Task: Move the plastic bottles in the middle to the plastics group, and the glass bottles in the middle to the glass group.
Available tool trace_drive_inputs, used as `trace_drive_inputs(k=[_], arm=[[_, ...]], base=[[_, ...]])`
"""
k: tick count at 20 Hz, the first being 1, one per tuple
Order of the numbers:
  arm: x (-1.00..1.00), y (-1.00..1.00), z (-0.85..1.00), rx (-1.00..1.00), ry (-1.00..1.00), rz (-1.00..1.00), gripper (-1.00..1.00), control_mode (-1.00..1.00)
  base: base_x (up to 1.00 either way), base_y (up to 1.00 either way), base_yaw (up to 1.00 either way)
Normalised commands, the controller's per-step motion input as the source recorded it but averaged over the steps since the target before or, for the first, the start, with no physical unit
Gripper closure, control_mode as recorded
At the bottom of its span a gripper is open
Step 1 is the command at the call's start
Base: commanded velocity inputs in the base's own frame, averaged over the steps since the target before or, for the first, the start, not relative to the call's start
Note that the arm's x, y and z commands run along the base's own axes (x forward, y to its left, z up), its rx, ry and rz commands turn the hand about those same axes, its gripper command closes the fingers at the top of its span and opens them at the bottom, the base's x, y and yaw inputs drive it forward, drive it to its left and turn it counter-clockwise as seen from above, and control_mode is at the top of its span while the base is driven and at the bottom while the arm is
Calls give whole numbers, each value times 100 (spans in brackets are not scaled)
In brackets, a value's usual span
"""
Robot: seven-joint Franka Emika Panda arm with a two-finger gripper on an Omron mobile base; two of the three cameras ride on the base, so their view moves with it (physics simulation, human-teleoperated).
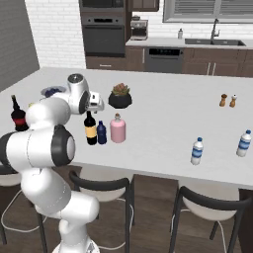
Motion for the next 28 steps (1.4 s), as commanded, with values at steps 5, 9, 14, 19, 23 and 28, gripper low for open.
trace_drive_inputs(k=[5,9,14,19,23,28], arm=[[0,0,-16,0,4,0,-100,-100],[0,0,-24,0,0,0,-100,-100],[0,0,-19,0,0,0,-100,-100],[0,0,-13,0,0,0,-100,-100],[0,1,-13,0,-2,0,-100,-100],[2,4,-4,0,-3,0,-100,-100]], base=[[0,0,0],[0,0,0],[0,0,0],[0,0,0],[0,0,0],[0,0,0]])
